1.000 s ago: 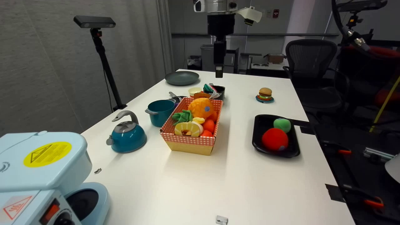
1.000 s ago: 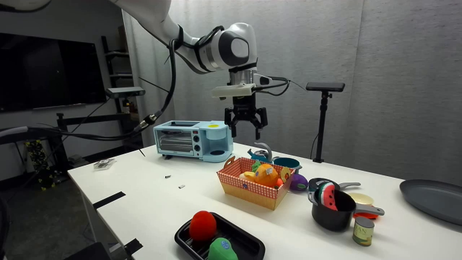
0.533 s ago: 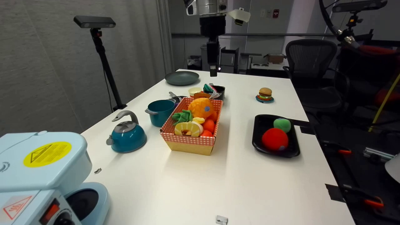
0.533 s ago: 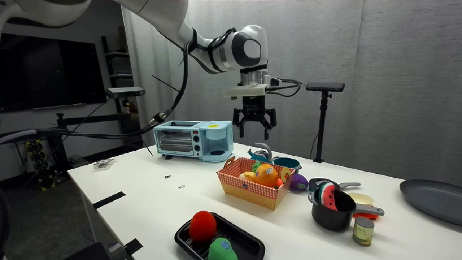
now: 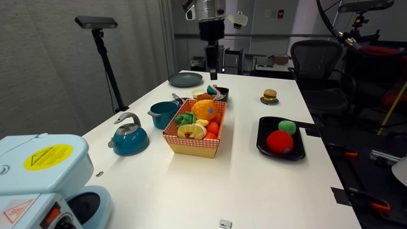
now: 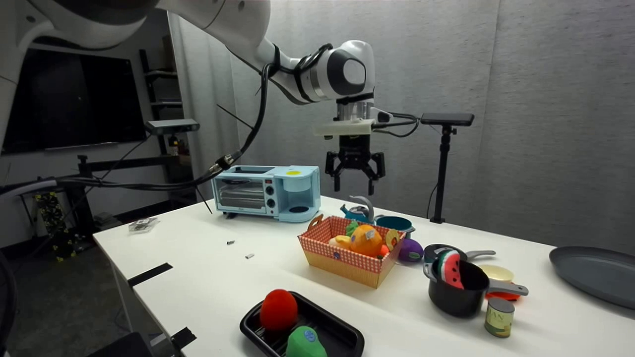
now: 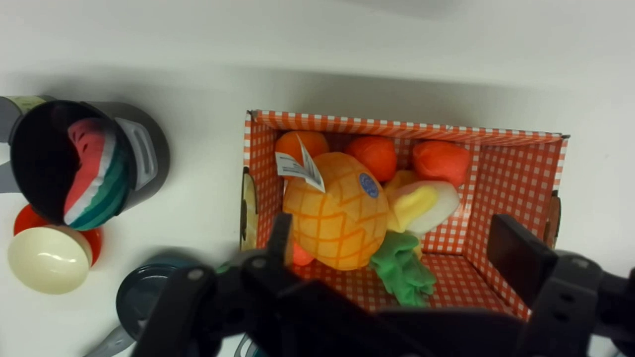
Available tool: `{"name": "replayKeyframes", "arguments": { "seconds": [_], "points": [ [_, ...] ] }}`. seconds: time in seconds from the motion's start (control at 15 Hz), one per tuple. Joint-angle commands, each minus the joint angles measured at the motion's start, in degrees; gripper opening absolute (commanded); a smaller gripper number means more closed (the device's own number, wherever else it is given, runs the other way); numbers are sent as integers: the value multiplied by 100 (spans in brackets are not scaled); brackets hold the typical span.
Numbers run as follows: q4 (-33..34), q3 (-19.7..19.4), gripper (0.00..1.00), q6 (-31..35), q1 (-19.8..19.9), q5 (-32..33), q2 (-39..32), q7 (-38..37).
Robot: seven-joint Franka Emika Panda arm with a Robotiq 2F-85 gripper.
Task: Put the pineapple plush toy from the box and the watermelon plush toy from the black pot on the table
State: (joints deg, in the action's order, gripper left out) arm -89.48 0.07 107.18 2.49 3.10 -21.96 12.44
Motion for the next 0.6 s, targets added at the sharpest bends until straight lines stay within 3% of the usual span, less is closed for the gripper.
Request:
{"name": "replayKeyframes", "arguments": {
  "seconds": [0.0, 0.53],
  "points": [
    [24, 2, 100, -26, 1, 1, -8, 2],
    [-201, -18, 100, 90, -65, 73, 31, -221]
  ]
}}
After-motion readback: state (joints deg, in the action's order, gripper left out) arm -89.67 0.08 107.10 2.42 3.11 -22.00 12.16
